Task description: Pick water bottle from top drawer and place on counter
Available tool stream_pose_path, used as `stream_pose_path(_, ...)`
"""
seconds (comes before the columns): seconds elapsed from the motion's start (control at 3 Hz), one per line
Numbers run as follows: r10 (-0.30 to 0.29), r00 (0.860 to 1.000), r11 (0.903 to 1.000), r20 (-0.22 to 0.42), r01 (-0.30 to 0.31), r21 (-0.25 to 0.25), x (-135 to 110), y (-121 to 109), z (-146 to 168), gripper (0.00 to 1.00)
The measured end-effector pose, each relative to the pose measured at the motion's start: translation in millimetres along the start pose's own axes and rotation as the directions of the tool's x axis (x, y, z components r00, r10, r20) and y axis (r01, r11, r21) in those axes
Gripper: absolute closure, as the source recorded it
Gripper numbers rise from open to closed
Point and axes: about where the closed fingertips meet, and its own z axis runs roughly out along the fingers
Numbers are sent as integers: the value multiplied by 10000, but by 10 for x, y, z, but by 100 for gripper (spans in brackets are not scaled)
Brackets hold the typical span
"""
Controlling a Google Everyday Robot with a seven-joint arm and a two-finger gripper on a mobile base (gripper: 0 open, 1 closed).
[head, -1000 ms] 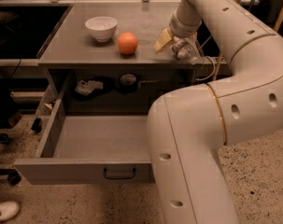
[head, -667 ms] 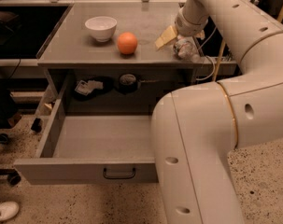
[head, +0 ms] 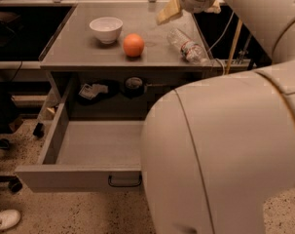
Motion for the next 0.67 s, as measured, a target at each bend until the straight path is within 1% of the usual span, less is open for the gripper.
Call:
stream_pose_path(0.33, 729, 9923, 9928, 1003, -818, 876, -149, -47, -500, 0)
stream_pose_path(0.67, 1186, 9861, 9863, 1164, -1305, 1009, -52, -1, -658, 0)
